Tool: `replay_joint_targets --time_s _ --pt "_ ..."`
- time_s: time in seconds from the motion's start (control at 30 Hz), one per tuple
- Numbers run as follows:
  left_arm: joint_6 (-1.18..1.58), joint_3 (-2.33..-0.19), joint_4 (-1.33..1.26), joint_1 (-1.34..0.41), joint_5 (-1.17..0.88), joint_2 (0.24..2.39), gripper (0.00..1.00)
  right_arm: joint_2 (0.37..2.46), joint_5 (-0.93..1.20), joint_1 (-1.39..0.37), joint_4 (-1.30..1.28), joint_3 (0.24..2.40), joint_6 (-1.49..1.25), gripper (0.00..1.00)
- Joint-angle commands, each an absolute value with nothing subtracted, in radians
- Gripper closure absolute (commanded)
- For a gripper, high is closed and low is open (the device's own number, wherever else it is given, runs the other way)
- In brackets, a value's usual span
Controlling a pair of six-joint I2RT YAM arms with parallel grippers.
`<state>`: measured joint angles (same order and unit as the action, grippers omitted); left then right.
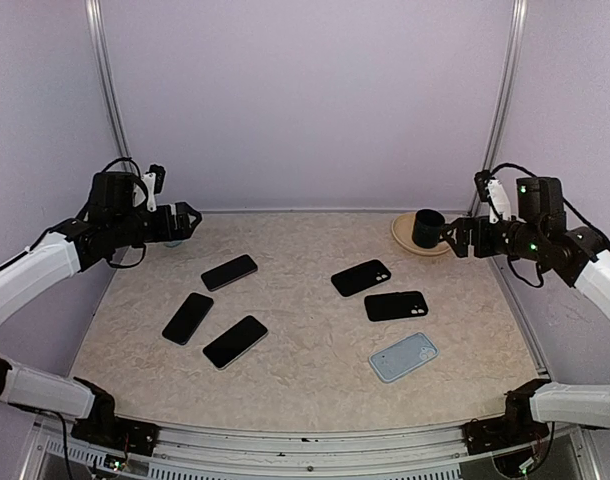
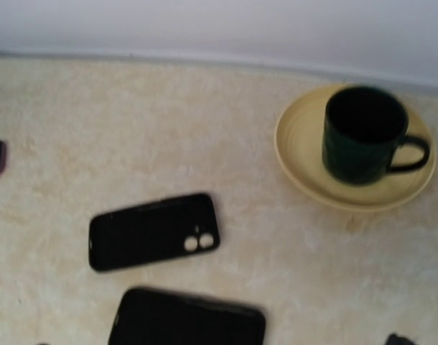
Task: Put the phone into the phone case
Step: Move the phone to the center of the board.
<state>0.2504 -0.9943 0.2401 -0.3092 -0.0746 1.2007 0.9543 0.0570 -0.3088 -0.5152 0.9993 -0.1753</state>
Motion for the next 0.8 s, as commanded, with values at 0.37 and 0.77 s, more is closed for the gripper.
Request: replay_joint_targets --time_s 0.37,0.77 --pt "0.008 -1.13 0.283 -0.351 -0.203 1.398 0.01 1.025 0.144 -0.296 -0.555 0.987 -0.214 0.0" --pt "-0.355 -1.305 0.371 -0.379 -0.231 1.639 0.01 1.036 0.219 -0.296 -0.515 0.944 -0.236 0.0"
